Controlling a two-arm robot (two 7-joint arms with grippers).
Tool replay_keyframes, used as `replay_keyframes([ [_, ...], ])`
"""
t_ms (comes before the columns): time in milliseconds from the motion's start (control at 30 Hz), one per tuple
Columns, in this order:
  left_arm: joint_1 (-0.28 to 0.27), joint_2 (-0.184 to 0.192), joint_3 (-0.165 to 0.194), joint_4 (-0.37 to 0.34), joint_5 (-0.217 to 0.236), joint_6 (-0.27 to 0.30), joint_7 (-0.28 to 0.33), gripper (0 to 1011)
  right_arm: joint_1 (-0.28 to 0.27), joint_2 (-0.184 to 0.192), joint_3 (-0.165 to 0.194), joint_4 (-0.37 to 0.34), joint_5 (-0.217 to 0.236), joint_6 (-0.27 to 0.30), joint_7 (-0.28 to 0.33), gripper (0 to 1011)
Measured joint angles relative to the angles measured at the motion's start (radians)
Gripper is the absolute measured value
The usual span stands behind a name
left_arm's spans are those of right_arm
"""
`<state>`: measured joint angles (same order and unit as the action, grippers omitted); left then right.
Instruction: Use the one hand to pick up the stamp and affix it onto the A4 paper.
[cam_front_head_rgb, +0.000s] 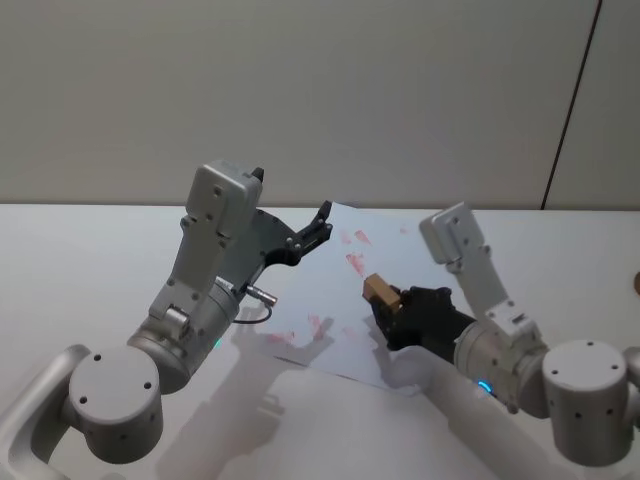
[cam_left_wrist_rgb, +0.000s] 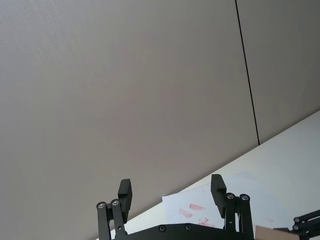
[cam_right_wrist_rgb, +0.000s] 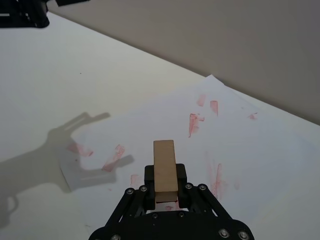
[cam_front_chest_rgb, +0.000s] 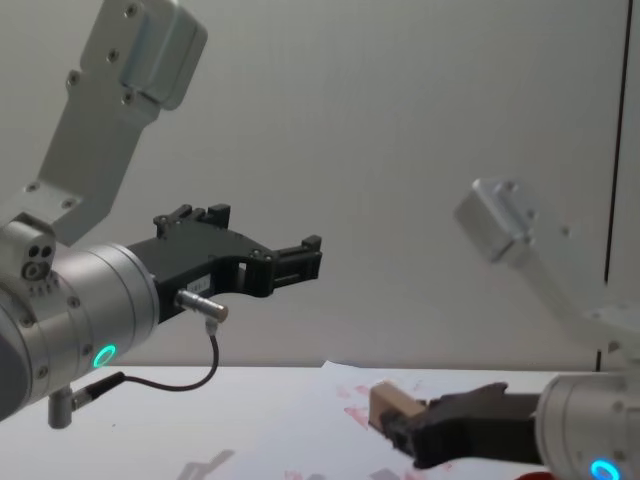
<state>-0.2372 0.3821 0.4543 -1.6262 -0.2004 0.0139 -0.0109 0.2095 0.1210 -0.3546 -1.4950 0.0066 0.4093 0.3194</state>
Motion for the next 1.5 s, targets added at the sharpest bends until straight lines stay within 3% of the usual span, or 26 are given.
replay_keyframes([
  [600,0.0,0.0,0.0,0.0,0.0,0.0,0.0,1003,0.014,-0.021,-0.031,0.078,-0.06,0.016,0.011,221],
  [1500,0.0,0.0,0.0,0.0,0.0,0.0,0.0,1003,0.023,-0.032,-0.03,0.11,-0.057,0.042,-0.035,221],
])
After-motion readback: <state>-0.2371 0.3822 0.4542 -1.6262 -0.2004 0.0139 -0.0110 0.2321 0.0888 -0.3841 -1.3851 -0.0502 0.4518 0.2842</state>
